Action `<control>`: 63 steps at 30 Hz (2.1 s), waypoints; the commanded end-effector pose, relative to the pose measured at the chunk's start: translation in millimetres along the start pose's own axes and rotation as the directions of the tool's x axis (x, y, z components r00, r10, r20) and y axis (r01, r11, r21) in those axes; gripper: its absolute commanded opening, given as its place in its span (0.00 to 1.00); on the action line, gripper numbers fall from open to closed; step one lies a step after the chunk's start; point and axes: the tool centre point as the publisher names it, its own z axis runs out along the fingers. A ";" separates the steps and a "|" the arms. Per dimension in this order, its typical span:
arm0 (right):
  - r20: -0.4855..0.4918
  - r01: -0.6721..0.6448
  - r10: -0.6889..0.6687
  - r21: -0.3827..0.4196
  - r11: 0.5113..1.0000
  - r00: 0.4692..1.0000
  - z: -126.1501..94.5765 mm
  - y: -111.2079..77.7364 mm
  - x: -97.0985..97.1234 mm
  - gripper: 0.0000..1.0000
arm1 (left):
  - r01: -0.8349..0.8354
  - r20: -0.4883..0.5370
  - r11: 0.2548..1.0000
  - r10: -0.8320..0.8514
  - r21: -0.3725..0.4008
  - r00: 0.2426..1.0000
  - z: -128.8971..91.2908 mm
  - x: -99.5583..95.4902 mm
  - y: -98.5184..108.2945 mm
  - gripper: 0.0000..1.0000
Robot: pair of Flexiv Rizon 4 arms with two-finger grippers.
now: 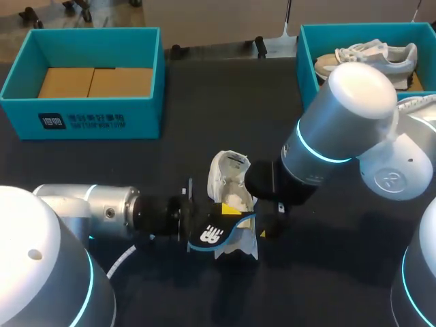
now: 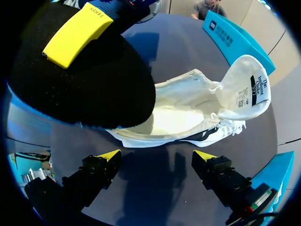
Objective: Take the shoe out of the shoebox, open the shoe tongue, remove and reinsert the insole, then place the shoe into the shoebox
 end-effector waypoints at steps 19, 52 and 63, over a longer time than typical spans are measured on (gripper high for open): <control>0.002 -0.001 0.001 0.000 1.000 1.000 1.6 0.4 0.7 1.00 | 0.012 0.003 1.000 -0.012 -0.001 1.000 15.8 7.2 16.3 0.00; 0.002 -0.001 0.001 0.000 1.000 1.000 1.6 0.4 0.7 1.00 | 0.050 0.041 0.997 -0.048 -0.054 0.998 0.7 4.2 43.4 0.00; 0.002 -0.001 0.001 0.000 1.000 1.000 1.6 0.4 0.7 1.00 | 0.058 0.026 0.995 -0.056 -0.076 0.998 1.7 6.8 59.8 0.00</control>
